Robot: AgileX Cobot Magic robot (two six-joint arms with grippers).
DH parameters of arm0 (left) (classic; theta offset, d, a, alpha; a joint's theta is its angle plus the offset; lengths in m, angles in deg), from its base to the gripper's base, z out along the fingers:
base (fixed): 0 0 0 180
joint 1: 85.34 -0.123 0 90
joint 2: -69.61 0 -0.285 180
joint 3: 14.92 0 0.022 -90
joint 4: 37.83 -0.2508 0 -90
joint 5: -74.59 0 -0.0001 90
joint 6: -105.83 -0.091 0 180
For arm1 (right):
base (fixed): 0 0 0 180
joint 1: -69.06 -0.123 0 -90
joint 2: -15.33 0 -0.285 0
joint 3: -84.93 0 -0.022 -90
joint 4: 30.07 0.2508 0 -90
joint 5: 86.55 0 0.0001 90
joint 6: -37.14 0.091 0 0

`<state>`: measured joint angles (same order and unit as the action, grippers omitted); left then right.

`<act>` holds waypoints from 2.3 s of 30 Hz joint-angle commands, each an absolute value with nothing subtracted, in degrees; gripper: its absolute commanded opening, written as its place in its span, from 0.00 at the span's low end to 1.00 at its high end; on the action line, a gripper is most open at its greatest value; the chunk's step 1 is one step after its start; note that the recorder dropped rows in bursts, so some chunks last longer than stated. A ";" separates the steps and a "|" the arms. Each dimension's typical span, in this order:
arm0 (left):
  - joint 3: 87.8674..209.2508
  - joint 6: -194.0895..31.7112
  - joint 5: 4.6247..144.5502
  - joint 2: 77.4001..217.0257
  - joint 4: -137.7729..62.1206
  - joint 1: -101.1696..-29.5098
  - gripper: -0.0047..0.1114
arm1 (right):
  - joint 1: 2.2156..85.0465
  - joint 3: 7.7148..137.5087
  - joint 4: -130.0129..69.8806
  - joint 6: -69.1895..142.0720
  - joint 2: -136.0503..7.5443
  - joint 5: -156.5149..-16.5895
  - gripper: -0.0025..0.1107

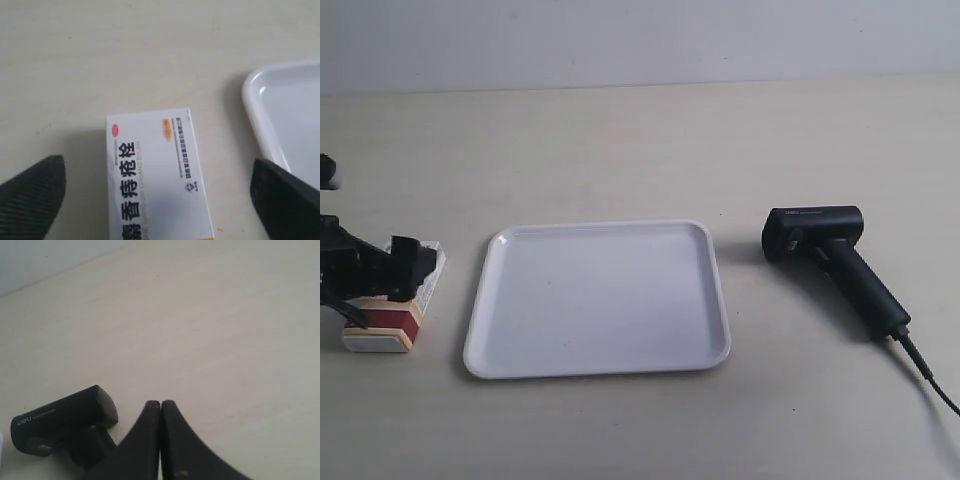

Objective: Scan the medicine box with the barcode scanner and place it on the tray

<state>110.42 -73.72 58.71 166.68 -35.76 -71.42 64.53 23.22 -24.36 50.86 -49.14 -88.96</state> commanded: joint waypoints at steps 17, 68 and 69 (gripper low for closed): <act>119.23 -70.70 60.52 172.69 -55.39 -70.39 0.04 | 49.97 28.75 -29.20 49.02 -58.16 -84.44 0.22; 136.85 -30.54 27.95 183.78 -137.45 -68.57 0.04 | 44.05 45.81 -30.07 17.13 -77.29 -74.82 0.02; 136.85 -30.54 27.55 183.78 -137.45 -68.57 0.04 | 44.05 45.81 -30.07 17.13 -77.76 -75.57 0.02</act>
<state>136.49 -30.22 29.27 183.62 -138.09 -68.50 44.17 45.61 -29.50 17.73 -77.13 -72.65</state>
